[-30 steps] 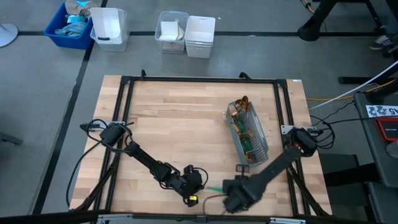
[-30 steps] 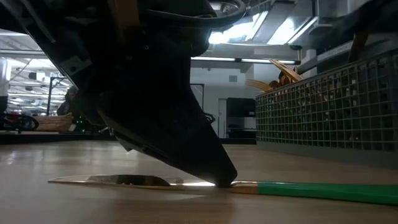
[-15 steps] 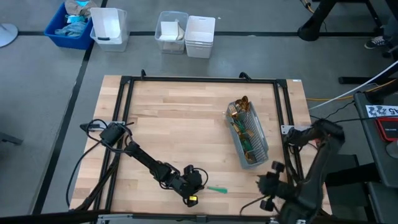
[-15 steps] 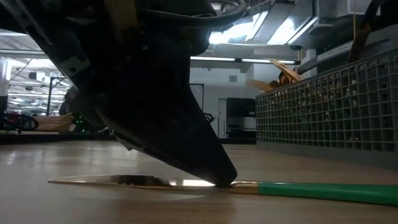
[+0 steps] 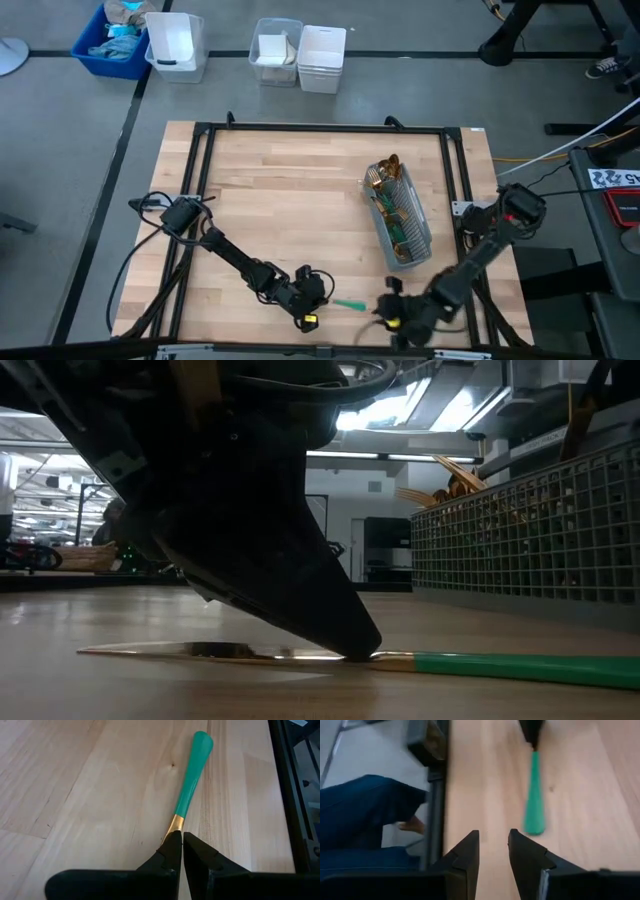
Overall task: Sort silverware
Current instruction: Put the knife into the bottom section of the basket
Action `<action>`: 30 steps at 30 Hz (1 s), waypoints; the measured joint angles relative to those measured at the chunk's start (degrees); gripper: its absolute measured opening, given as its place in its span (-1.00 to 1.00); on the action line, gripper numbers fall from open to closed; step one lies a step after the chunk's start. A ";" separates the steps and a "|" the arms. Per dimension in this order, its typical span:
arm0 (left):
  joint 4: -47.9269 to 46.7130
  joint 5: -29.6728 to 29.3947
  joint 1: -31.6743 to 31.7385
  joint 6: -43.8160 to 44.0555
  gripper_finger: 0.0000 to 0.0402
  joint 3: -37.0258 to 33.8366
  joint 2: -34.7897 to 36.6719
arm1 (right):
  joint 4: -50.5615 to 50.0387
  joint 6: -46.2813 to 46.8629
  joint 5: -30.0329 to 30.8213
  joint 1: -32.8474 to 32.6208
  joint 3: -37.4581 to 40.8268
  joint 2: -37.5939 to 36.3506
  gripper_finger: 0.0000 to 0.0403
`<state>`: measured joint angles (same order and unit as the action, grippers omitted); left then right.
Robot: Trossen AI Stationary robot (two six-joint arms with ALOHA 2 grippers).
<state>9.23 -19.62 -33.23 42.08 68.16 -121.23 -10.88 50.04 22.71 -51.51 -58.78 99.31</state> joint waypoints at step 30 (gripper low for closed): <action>0.32 0.02 0.52 4.41 -0.95 0.04 0.00 | 1.63 -3.59 -17.31 12.92 0.29 6.44 -0.48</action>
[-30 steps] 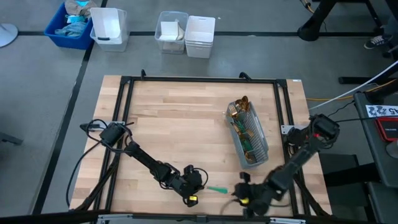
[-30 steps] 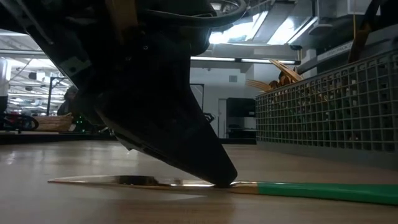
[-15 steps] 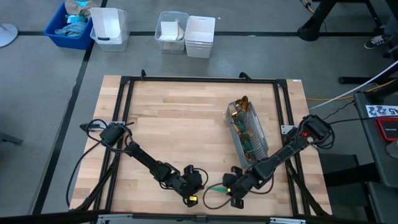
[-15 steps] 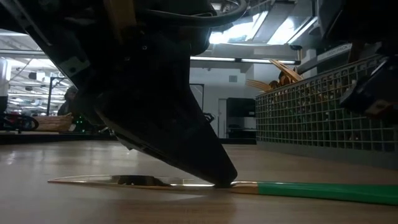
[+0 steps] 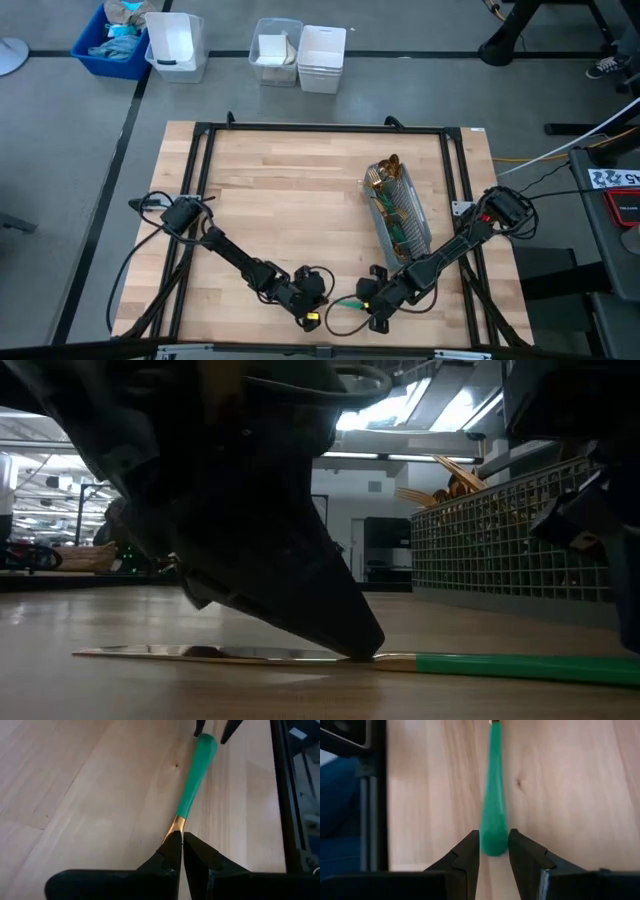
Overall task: Sort silverware
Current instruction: Put the knife into the bottom section of the basket
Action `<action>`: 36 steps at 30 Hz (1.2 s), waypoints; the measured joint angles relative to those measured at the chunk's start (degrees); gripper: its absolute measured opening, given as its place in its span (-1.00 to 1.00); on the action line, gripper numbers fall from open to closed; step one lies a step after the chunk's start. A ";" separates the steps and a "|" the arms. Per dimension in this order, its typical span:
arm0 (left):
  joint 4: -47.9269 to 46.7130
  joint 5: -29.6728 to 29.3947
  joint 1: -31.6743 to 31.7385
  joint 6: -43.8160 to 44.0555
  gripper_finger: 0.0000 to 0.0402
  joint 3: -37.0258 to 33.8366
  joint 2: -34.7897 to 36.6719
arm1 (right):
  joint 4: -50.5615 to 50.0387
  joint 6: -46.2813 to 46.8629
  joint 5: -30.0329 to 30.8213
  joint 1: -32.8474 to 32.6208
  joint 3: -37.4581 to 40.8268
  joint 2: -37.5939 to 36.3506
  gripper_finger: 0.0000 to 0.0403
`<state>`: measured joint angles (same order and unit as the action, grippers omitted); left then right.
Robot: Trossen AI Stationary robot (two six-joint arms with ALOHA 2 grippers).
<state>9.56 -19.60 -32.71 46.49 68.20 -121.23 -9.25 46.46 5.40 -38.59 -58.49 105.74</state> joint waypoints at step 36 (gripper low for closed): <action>8.48 -0.42 0.56 -28.99 -0.84 -0.09 0.17 | 2.92 -0.31 1.45 -0.07 0.00 3.23 -0.48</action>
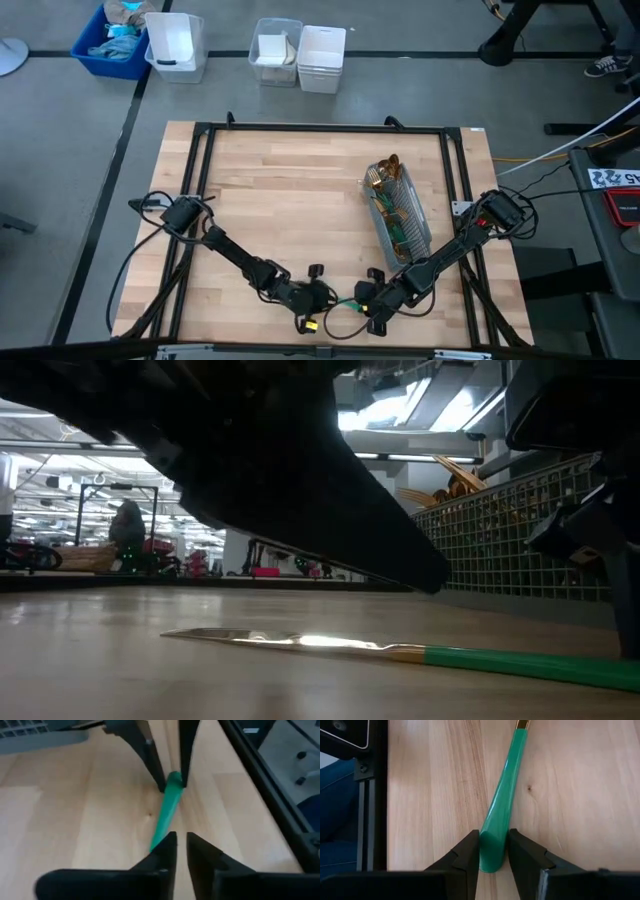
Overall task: Sort silverware
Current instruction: Put the knife into the bottom section of the basket
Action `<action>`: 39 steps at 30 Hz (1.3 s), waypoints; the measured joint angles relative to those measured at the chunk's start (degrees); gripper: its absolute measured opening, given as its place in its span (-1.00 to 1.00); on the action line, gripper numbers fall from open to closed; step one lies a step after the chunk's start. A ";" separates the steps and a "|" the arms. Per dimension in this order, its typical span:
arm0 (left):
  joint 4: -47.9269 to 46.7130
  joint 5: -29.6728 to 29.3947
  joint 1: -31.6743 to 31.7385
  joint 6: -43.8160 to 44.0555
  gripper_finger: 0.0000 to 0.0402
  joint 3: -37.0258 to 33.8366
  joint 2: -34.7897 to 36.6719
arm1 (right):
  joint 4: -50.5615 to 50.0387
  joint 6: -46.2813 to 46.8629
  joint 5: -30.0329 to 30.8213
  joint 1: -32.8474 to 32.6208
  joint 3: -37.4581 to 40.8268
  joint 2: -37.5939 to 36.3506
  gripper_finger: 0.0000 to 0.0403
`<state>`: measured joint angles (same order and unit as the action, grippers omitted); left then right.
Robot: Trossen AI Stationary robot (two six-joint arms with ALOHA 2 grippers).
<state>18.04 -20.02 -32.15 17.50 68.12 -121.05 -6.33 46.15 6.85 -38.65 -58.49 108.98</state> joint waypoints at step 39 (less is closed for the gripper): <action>-4.50 2.00 2.76 -8.07 -0.95 0.22 -3.89 | -1.06 0.22 -1.97 0.11 -4.00 0.15 -0.49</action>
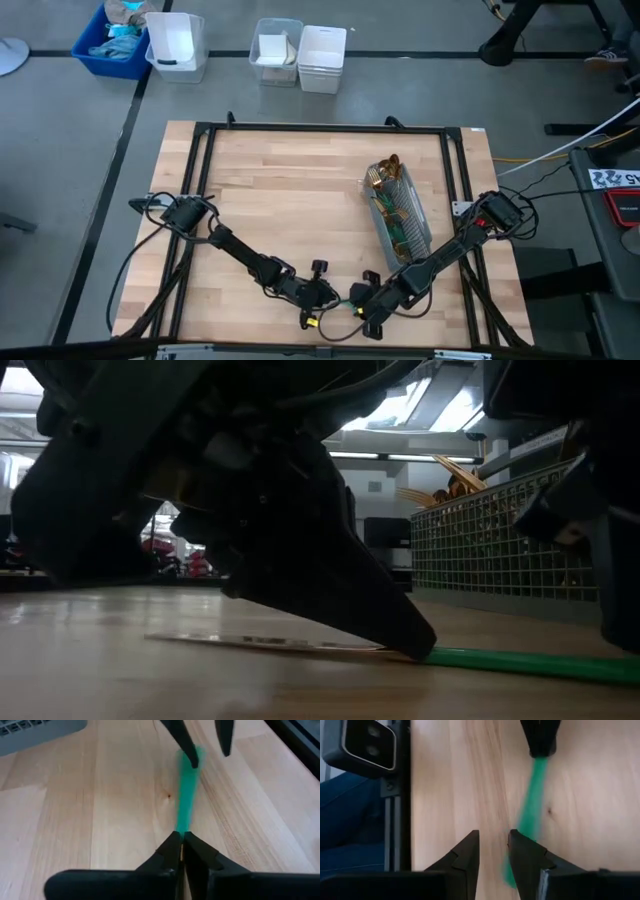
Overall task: Sort silverware
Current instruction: Put the knife into the bottom section of the basket
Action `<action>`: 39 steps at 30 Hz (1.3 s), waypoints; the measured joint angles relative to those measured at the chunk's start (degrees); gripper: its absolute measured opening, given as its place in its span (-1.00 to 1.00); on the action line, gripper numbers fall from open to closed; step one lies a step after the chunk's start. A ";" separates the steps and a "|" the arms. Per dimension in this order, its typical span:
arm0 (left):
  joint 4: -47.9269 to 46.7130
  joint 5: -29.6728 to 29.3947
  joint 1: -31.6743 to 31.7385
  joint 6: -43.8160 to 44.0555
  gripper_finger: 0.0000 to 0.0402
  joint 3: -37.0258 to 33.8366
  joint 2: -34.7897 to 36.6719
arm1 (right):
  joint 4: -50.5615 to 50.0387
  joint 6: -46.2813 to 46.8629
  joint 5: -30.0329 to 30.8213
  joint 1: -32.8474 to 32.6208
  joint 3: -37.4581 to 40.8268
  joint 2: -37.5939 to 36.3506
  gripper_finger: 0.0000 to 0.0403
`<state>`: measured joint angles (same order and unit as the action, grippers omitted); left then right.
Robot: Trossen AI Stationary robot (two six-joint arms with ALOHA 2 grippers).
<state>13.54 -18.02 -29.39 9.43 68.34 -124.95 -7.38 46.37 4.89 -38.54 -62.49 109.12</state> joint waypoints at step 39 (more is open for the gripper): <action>0.42 10.67 1.03 25.09 -0.98 -0.11 0.02 | -7.18 -3.70 -2.97 1.49 -2.39 -0.25 -0.07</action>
<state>13.96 -7.35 -28.36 34.52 68.23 -124.92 -14.57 42.67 1.91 -37.06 -64.88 108.87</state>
